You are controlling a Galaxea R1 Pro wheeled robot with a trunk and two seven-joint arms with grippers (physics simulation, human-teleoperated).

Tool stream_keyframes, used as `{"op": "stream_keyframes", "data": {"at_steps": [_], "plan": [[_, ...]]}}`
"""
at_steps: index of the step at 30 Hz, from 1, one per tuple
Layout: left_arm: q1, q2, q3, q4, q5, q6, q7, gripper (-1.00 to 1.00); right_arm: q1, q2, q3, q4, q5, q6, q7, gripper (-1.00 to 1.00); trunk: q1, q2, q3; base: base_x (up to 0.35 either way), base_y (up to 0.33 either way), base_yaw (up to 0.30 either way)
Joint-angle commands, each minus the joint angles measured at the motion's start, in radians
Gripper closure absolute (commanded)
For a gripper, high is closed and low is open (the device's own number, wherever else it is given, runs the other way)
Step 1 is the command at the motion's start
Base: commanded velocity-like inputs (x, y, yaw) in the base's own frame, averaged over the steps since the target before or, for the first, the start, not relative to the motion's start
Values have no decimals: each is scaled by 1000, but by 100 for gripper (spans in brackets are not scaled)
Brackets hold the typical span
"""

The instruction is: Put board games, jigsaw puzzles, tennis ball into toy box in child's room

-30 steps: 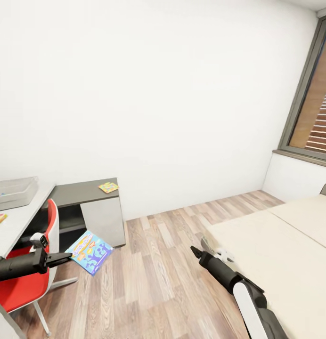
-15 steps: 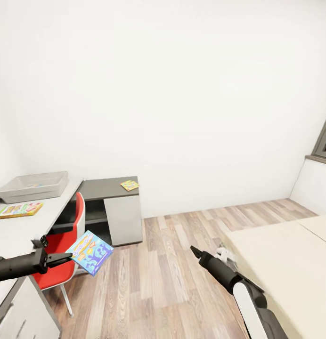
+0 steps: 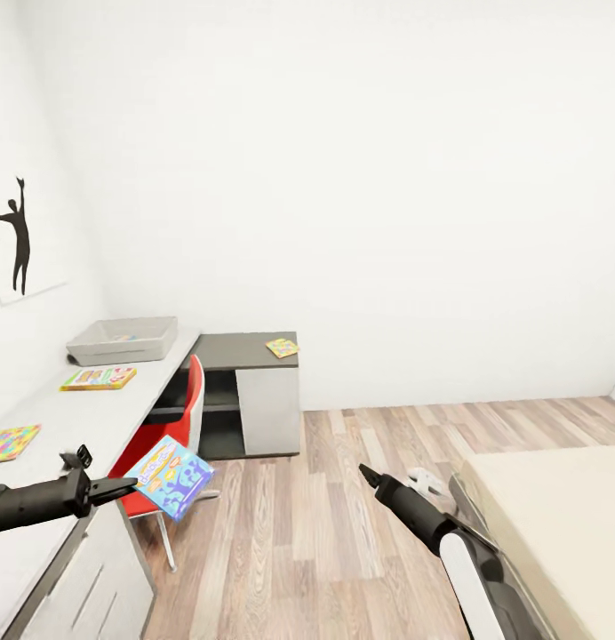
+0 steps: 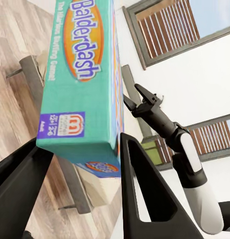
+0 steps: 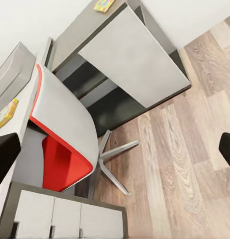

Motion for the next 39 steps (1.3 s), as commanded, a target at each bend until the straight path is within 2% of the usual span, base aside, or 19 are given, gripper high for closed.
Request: {"op": "stream_keyframes", "data": {"at_steps": [1, 4, 29, 39], "plan": [[-1, 0, 0, 0, 2, 10, -4, 100, -1, 1, -4, -1, -2, 7, 4, -100, -3, 5, 1, 0, 0, 291], [-1, -1, -1, 0, 2, 10, -4, 100, -1, 1, -4, -1, -1, 7, 4, -100, -15, 26, 11, 0, 0, 291], [-1, -3, 1, -1, 3, 8, -4, 100, -1, 1, 4, -1, 0, 7, 6, -100, -15, 26, 11, 0, 0, 291], [-1, -2, 4, -6, 3, 5, -4, 100, -1, 0, 7, -2, 0, -38, 13, -100, -15, 26, 11, 66, -130, 52]]}}
